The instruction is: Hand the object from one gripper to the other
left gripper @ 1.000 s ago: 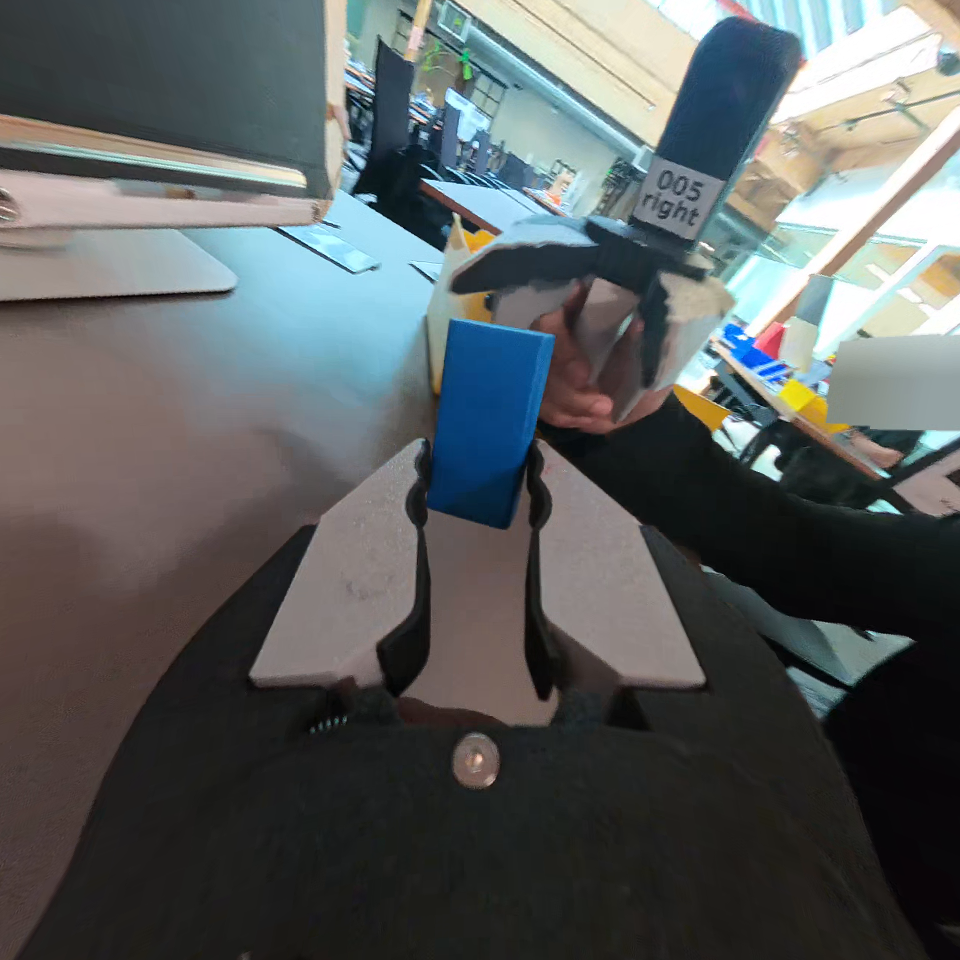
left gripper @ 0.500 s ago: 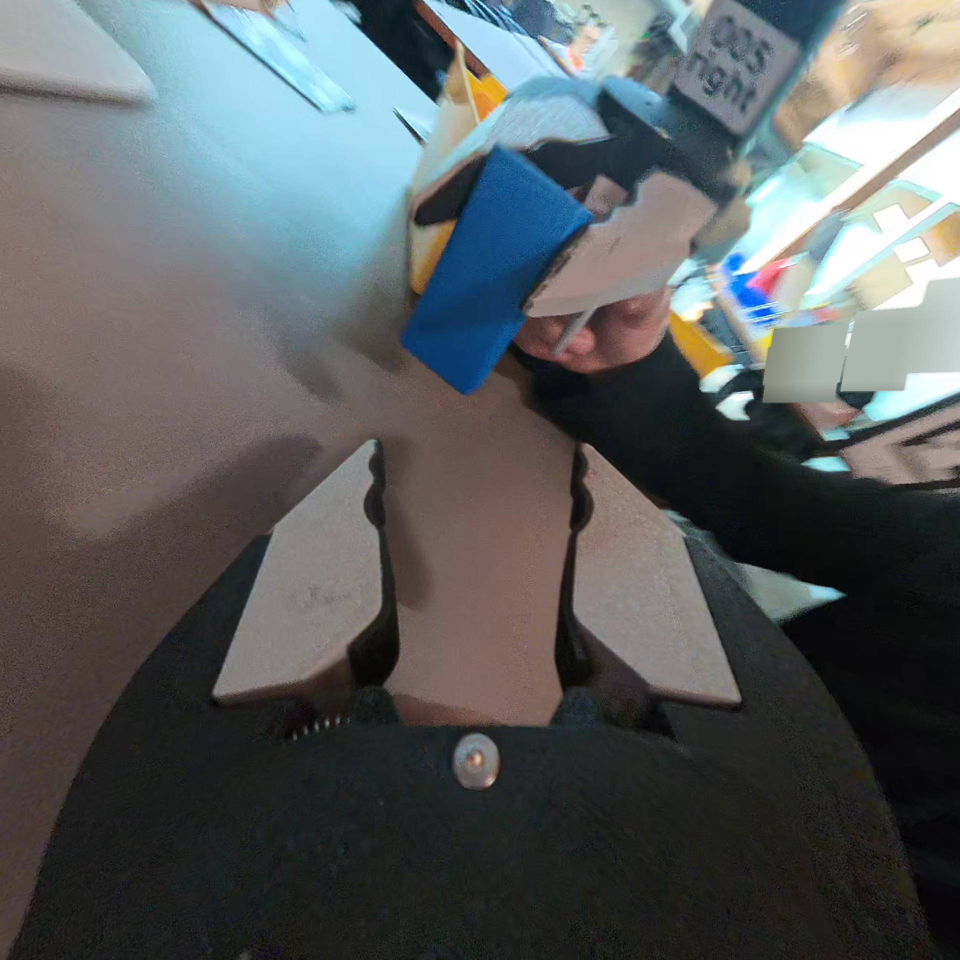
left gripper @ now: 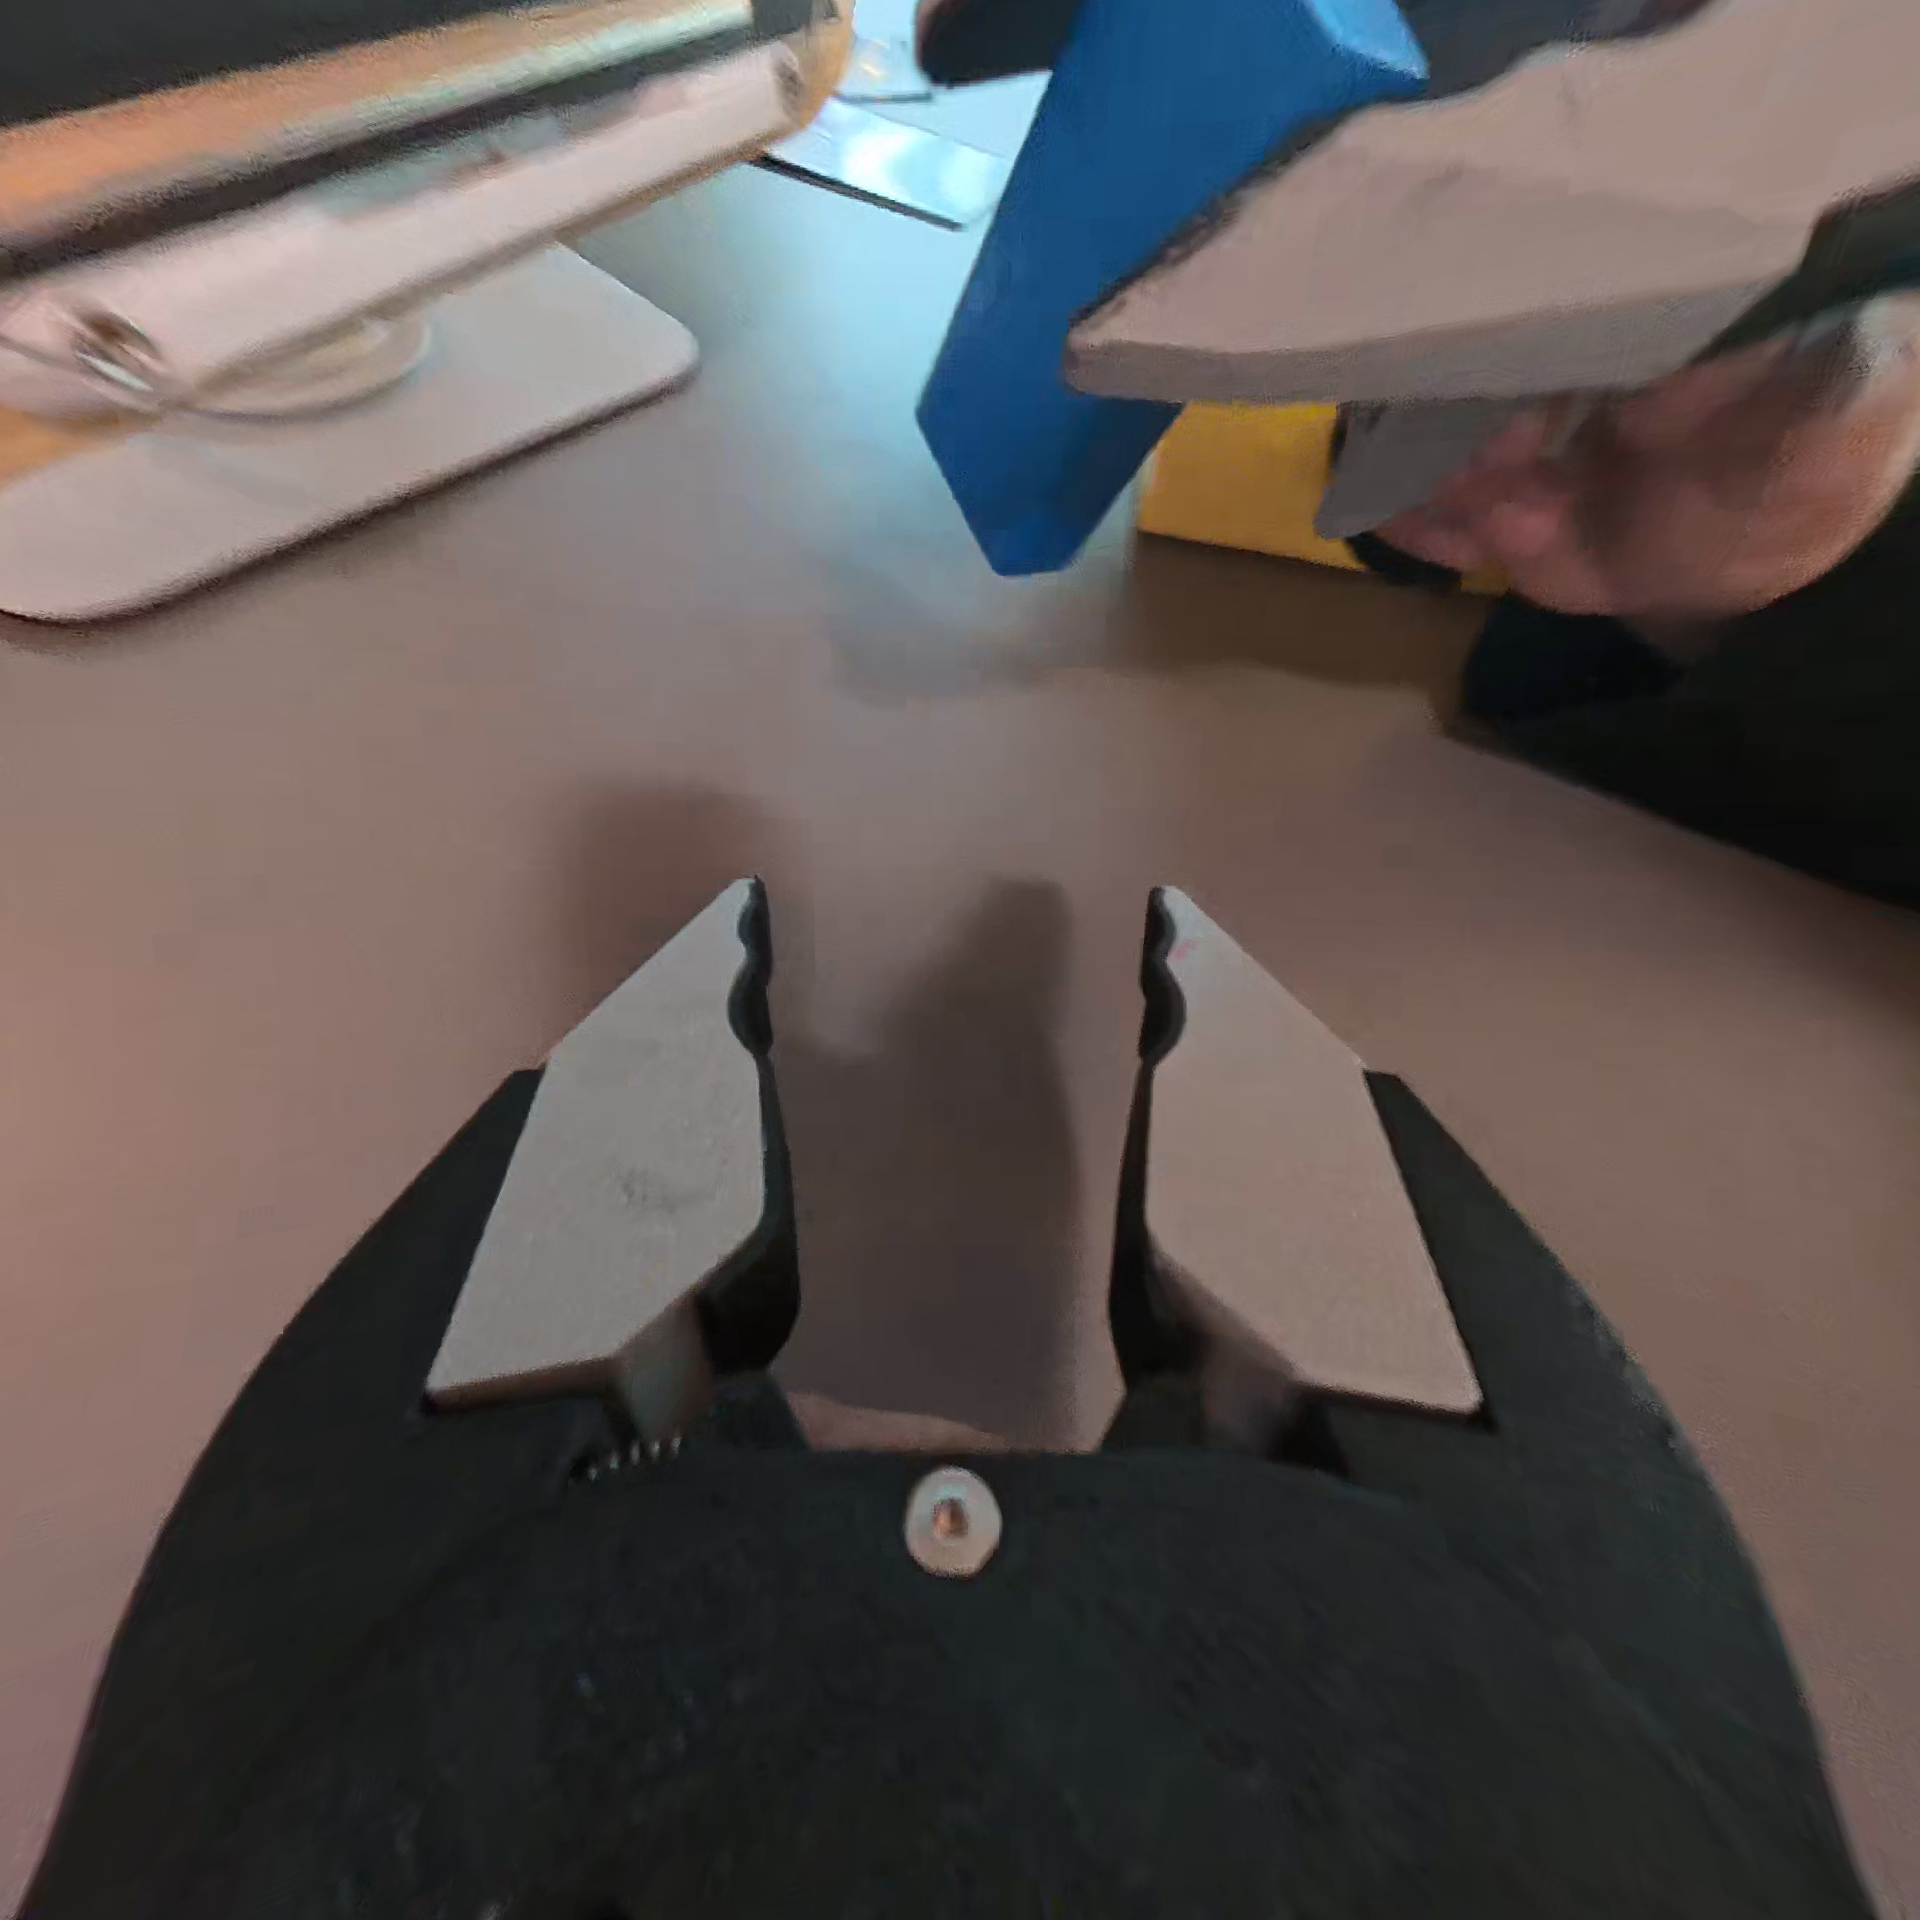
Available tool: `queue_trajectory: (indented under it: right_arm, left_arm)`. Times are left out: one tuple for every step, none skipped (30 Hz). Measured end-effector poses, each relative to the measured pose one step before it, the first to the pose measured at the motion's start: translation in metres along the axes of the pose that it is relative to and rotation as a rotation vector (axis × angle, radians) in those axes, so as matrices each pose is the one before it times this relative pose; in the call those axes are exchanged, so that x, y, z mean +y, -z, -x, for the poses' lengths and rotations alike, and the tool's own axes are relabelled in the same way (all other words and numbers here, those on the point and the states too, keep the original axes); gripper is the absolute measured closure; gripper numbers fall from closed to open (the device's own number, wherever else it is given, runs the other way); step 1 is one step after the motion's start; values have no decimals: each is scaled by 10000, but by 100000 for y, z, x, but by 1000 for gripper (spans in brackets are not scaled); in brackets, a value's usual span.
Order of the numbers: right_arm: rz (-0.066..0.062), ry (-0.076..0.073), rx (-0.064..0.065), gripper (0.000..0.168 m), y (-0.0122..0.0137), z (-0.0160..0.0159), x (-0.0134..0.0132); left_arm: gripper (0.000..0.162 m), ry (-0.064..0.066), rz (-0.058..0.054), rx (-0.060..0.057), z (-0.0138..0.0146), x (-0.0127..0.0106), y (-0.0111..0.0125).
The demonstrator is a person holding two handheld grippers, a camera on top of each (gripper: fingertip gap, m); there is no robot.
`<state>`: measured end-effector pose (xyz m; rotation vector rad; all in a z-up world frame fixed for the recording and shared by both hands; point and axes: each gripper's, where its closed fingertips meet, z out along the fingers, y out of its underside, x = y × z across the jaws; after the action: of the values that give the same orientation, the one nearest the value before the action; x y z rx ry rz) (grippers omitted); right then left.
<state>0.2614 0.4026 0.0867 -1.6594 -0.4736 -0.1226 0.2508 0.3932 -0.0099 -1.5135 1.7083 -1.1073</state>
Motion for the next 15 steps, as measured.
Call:
queue_trajectory:
  right_arm:
    - [-1,-796,-205,138,-56,-224,130]
    - [21,-946,-352,138,-88,-83,150]
    - [138,-1096,-414,138,-149,-67,275]
    - [258,-1186,-348,137,-162,-237,417]
    - [141,-1125,-246,137,-84,-387,267]
    - [66,-1098,-294,137,21,-340,164]
    - [183,-1171,-448,137,34,-153,275]
    - [258,-1204,-556,137,42,6,371]
    - [284,-1158,-575,137,25,69,444]
    - [234,-960,-510,137,-29,90,400]
    - [269,-678,-371,137,-105,55,489]
    - [419,-416,-150,137,-220,-87,729]
    - [443,-180,122,137,-286,-356,766]
    - [386,-4,347,137,-270,-571,687]
    - [303,6,305,137,-184,-474,525]
  left_arm:
    - [91,-711,-194,-783,721,-392,128]
    - [91,-915,-255,-766,611,-456,218]
    - [91,-1023,-351,-637,372,-536,267]
    - [92,-1093,-441,-515,163,-608,322]
    - [94,-1327,-428,-436,-45,-576,381]
    - [97,-1619,-354,-539,-16,-480,415]
    - [98,-1751,-351,-652,56,-573,418]
    - [102,-1669,-419,-633,29,-781,400]
    - [110,-1418,-411,-466,-89,-892,268]
    - [114,-1040,-265,-227,-264,-771,72]
    - [113,-697,-49,-16,-436,-467,-124]
    - [111,-529,49,-38,-287,-238,-193]
    - [109,-472,25,-175,33,-189,-136]
    - [102,-397,-47,16,-164,-206,-44]
    - [103,-178,-36,247,-520,-175,19]
